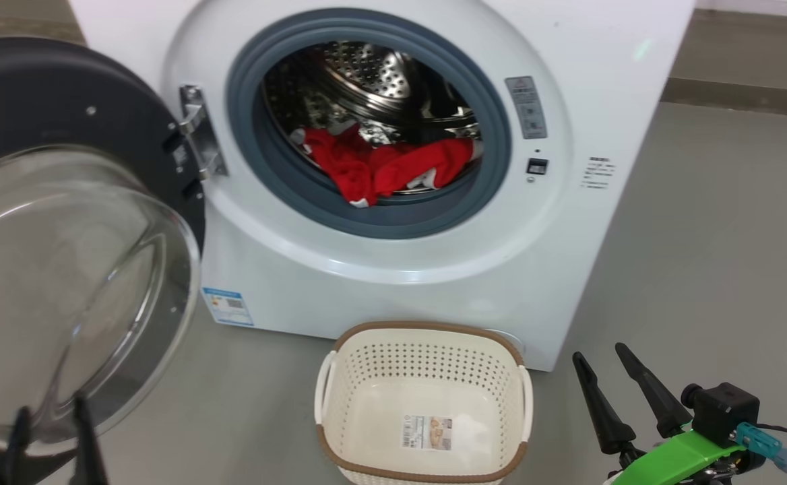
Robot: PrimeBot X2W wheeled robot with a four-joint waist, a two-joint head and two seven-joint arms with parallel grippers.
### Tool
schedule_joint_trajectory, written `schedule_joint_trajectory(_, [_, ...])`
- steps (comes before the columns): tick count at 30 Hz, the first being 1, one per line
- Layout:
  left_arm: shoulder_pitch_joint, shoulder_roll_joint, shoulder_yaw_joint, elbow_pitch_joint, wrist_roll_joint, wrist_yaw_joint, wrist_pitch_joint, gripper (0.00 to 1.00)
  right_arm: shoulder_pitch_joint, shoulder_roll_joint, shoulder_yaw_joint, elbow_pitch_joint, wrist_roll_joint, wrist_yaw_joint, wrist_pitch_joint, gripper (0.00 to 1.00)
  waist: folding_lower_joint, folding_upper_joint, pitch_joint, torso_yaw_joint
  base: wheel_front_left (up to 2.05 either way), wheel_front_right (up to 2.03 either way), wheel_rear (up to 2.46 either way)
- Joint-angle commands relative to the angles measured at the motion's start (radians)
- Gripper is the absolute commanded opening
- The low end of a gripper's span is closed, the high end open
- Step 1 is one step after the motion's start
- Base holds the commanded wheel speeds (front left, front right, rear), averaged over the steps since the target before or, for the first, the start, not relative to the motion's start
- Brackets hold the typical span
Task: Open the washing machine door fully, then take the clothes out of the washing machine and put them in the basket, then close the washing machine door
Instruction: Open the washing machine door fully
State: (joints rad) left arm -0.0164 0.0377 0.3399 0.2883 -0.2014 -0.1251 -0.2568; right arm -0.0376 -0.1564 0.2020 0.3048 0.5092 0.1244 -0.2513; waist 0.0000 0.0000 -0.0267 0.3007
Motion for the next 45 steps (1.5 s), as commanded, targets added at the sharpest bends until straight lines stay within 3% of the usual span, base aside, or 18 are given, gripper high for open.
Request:
schedule_joint_trajectory(1, [-0.010, 0.014, 0.014, -0.034, -0.010, -0.005, -0.005, 1.00, -0.003, -0.010, 0.009, -0.028, 0.005, 0.006, -0.010, 1.00, 0.0000, 0.0000, 0.002, -0.027, 0.00, 0.00, 0.00])
schedule_joint_trajectory(24, [0.045, 0.016, -0.203, -0.146, -0.104, -0.005, -0.005, 1.00, -0.011, -0.033, -0.052, -0.057, -0.002, 0.006, -0.010, 1.00, 0.0000, 0.0000, 0.068, -0.274, 0.00, 0.00, 0.00])
schedule_joint_trajectory(45, [0.031, 0.026, -0.262, -0.152, -0.142, -0.006, -0.005, 1.00, 0.013, -0.027, -0.113, -0.067, -0.004, 0.006, -0.011, 1.00, 0.0000, 0.0000, 0.064, -0.318, 0.00, 0.00, 0.00])
